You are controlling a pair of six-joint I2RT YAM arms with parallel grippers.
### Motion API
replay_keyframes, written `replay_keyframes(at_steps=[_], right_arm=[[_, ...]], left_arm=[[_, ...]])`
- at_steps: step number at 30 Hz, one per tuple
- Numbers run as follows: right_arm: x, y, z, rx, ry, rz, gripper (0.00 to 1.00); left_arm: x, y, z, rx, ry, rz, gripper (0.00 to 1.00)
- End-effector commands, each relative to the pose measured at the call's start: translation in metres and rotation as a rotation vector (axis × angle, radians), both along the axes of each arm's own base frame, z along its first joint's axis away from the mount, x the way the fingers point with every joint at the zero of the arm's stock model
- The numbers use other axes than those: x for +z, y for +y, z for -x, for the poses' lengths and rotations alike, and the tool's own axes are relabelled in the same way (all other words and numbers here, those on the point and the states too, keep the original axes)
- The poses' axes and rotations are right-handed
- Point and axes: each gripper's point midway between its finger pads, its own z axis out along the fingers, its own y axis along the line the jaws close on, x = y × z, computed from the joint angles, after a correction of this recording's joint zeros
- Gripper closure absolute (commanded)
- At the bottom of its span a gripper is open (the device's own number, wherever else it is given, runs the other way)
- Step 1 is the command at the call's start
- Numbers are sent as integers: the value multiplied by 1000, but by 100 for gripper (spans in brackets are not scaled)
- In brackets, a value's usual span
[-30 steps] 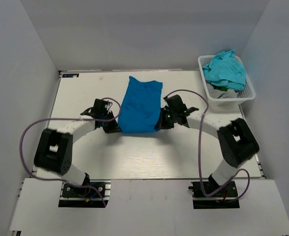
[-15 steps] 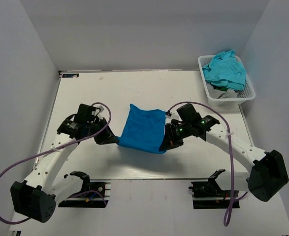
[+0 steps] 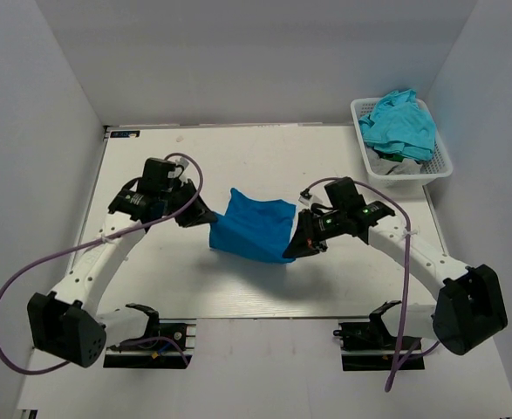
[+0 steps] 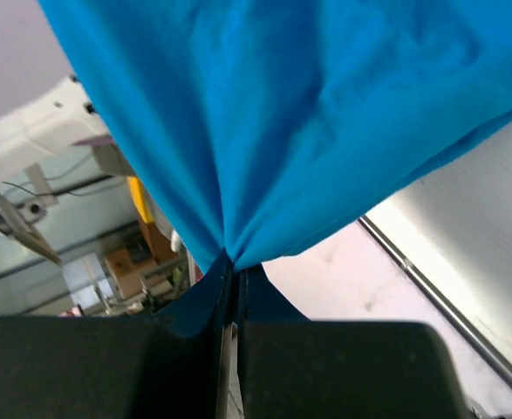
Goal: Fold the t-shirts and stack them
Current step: Fold the long partially folded tshirt into a neat square
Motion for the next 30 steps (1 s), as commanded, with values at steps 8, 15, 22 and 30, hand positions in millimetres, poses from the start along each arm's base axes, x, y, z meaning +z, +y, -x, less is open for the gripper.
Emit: replay_keyframes(at_steps=[8,15,22,30], right_arm=[[17,6,-39,-13,60,-117,100],[20,1,-73,-47,49,-97,100],[16,-3,-112,-85,62,-110,100],[2,-9,-154,-129,86,-104,100]], left_arm=[[37,3,-90,130,-254,-9,100],[21,-5,-128,135,-242,-36,100],[5,-13,-160,127,-219,-65,100],[-22,-16,-193,153,-185,-109,100]])
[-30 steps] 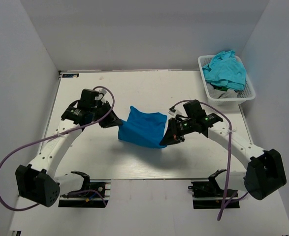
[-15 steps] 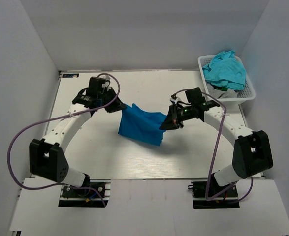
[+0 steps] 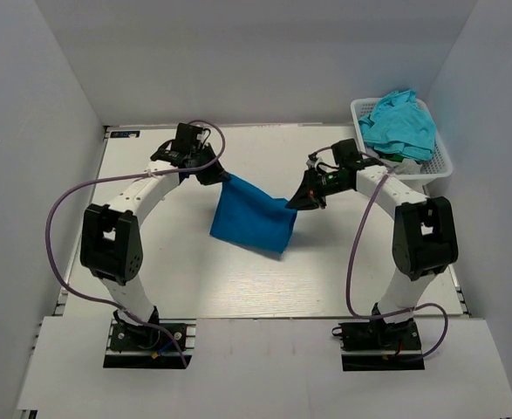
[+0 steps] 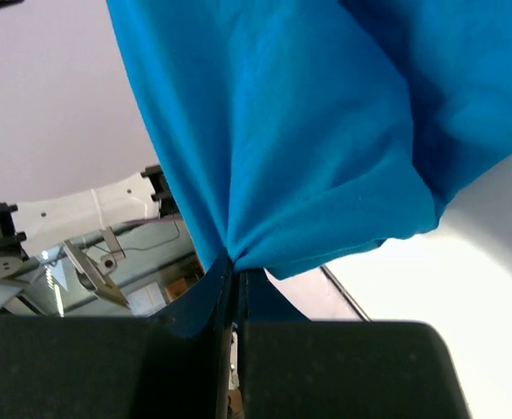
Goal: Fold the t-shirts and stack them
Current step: Fold the long partially folded tshirt into a neat square
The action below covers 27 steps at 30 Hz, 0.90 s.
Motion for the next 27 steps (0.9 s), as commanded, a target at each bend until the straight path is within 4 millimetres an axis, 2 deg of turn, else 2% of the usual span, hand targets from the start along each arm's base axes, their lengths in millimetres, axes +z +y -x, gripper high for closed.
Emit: replay_keyframes(at_steps=[1,2,3,5,6,7,8,9,10,11,12,13,14,15,16,17,18,19,20,21,23,26,27], right_arm=[[-6,-3,-14,1,26,-13,100],[-8,-4,-20,-7,31,-5,100],[-10,-4,-25,-6,29,-5,88],[-28,-6,-39,-8,51,19,73],[-28,-5,-46,-12,34,30,61],[-36,-7,-59,-24,5,60,10],[-35,-11,-76,-50,-28,75,10],[-37,-14,-94,-89,-69,133,10],[-38,-18,-104,-108,-97,154,10],[-35,-23,-113,-134,-128,184,10],[-26,-25,-122,-150,-168,212,10],[-32,-37,-134,-202,-210,310,10],[-20,-41,-135,-222,-244,332,10],[-25,-48,-134,-237,-261,386,10],[-28,-55,-135,-257,-275,433,10],[-15,-61,-131,-276,-325,456,10],[-20,-62,-124,-247,-355,475,10],[-21,-63,-117,-241,-372,498,10],[-12,-61,-113,-228,-419,500,10],[-19,-57,-103,-201,-417,505,10],[-11,-50,-94,-185,-451,465,10],[-6,-28,-81,-150,-476,367,10],[5,-18,-80,-140,-530,325,10]], left_arm=[[19,9,-35,54,-113,-27,100],[17,9,-40,60,-112,-34,100],[8,7,-48,54,-103,-44,100],[-1,7,-54,59,-74,-60,100],[3,5,-61,51,-91,-63,94],[-10,4,-65,50,-69,-71,76],[-9,2,-71,44,-80,-74,25],[-8,1,-75,44,-85,-72,1],[-12,4,-76,47,-73,-96,1],[-5,3,-80,48,-80,-94,1],[-10,4,-81,53,-65,-106,1],[-12,5,-79,43,-60,-118,1],[-12,6,-79,36,-63,-124,1],[-8,10,-77,50,-68,-137,1],[-12,12,-70,40,-54,-151,1],[-12,11,-65,37,-53,-158,1],[-4,12,-60,38,-66,-154,1],[-7,12,-57,22,-81,-151,1],[-3,5,-52,-8,-101,-140,1],[1,-1,-47,-36,-108,-106,1],[13,-12,-41,-95,-159,-42,1],[17,-24,-35,-163,-171,11,1],[20,-28,-35,-188,-183,26,1]])
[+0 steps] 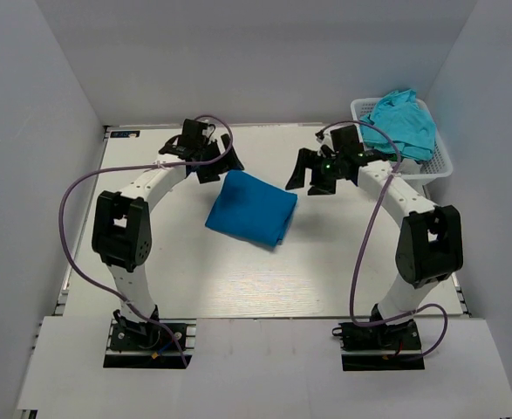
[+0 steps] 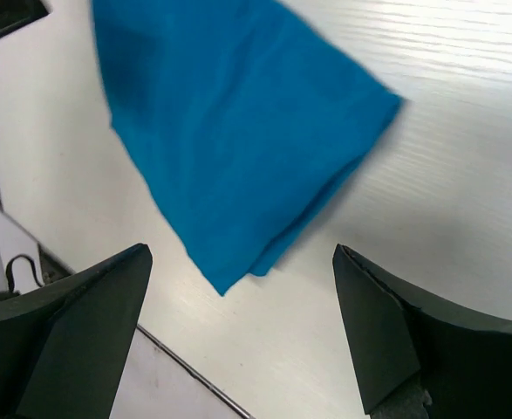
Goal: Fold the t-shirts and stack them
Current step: Fold the long partially folded tshirt into a neat square, then smooth out wrinkles on the folded tshirt
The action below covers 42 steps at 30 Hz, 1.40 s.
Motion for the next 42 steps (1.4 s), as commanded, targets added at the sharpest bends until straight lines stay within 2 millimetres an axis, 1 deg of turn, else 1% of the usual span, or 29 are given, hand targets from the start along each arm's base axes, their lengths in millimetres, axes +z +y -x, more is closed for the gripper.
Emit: replay_keyframes(at_steps=[1,2,4,6,7,9,10,11,12,13,14,15,19,20,22,25,27,28,30,33,34,35,36,37,38,39,40,41,42], right_arm=[[10,24,4,81,-103,-95,10],[16,31,5,101,-120,-136,10],[9,42,15,145,-95,-168,10],[4,50,13,167,-96,-173,10],[-10,52,12,167,-62,-163,10],[-14,59,8,179,-71,-163,10],[-26,61,5,172,-54,-153,10],[-29,61,0,162,-63,-155,10],[-36,59,-4,145,-58,-139,10],[-51,55,-9,119,-34,-103,10],[-54,52,-13,111,-32,-87,10],[-66,50,-13,112,-15,-60,10],[-91,49,-16,117,21,-39,10],[-103,50,-14,118,54,-38,10],[-111,52,-16,124,68,-42,10],[-116,47,-21,102,72,-14,10],[-112,46,-24,101,49,14,10],[-103,44,-25,97,31,24,10],[-84,43,-27,96,-19,27,10],[-39,35,-29,55,-105,43,10],[-43,23,-23,6,-73,84,10],[-42,16,-22,-24,-84,119,10],[-20,11,-12,-40,-126,108,10],[-26,1,-6,-78,-113,136,10],[-23,-3,-1,-94,-118,141,10],[-19,-13,8,-120,-131,158,10],[-14,-19,18,-130,-143,159,10],[-10,-26,29,-138,-147,166,10],[-9,-31,32,-153,-155,181,10]], left_arm=[[44,-25,2,-134,-129,114,1],[45,-34,7,-170,-127,140,1],[31,-41,2,-193,-118,160,1],[22,-47,-3,-216,-107,180,1],[2,-48,-7,-213,-70,171,1],[-9,-52,-13,-219,-39,172,1],[-21,-51,-14,-209,-10,158,1],[-41,-51,-14,-213,28,143,1],[-46,-47,-19,-203,33,142,1],[-56,-45,-17,-195,57,129,1],[-64,-39,-17,-183,82,124,1],[-77,-36,-16,-178,103,101,1],[-93,-25,-12,-155,132,37,1],[-93,-25,-12,-155,132,37,1],[-102,-20,-6,-152,166,9,1],[-101,-17,-5,-142,169,-4,1],[-82,-16,-7,-145,140,-11,1],[-73,-16,-11,-140,116,-13,1],[-40,-15,-17,-142,50,-13,1],[-4,-8,-25,-141,-32,-58,1],[14,-5,-23,-140,-69,-68,1],[22,-1,-22,-146,-91,-89,1],[27,7,-18,-132,-90,-122,1],[28,13,-12,-127,-83,-148,1],[23,21,-4,-118,-59,-183,1],[28,31,6,-92,-60,-243,1],[12,42,19,-78,-16,-281,1],[7,48,27,-68,-3,-302,1],[2,50,34,-69,6,-304,1]])
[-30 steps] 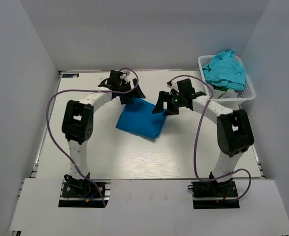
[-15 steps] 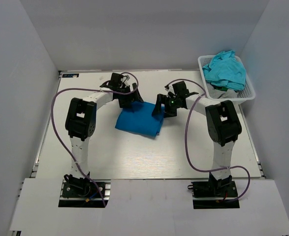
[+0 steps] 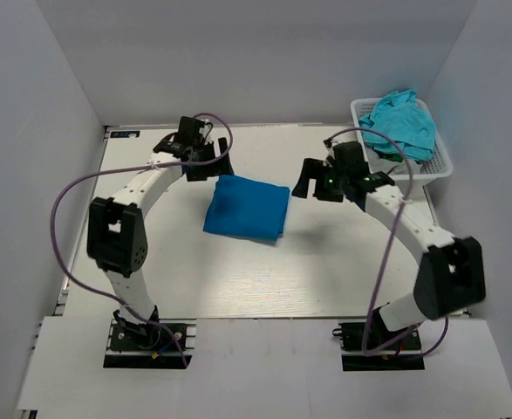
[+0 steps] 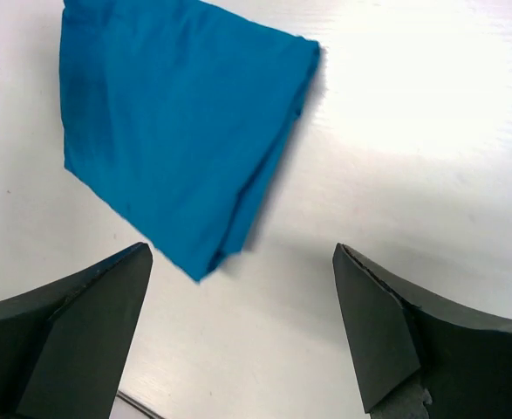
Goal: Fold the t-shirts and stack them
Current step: Smooth out wrinkles on the folded tshirt, then put the neatly folded tshirt into the corner of the board with the left arm
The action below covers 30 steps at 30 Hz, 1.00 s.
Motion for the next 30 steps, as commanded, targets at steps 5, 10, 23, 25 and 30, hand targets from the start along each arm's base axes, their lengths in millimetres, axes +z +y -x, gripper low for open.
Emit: replay_keyframes(at_steps=[5,10,23,25,30], right_arm=[[2,-46,57,-111,13,92,10],[5,-60,80,-144,15,97,10],[23,-89,96,-236,-55,150,10],[25,-93,97,-250,-58,160,10],[28,-102,93,-287,-76,197,10]], left_arm=[[-24,34,51,21,18,-127,1],[-48,28,44,-21,42,-130,3],[-127,35,50,32,172,-203,31],[-129,33,52,26,167,-211,44],[-136,34,54,28,183,-240,95]])
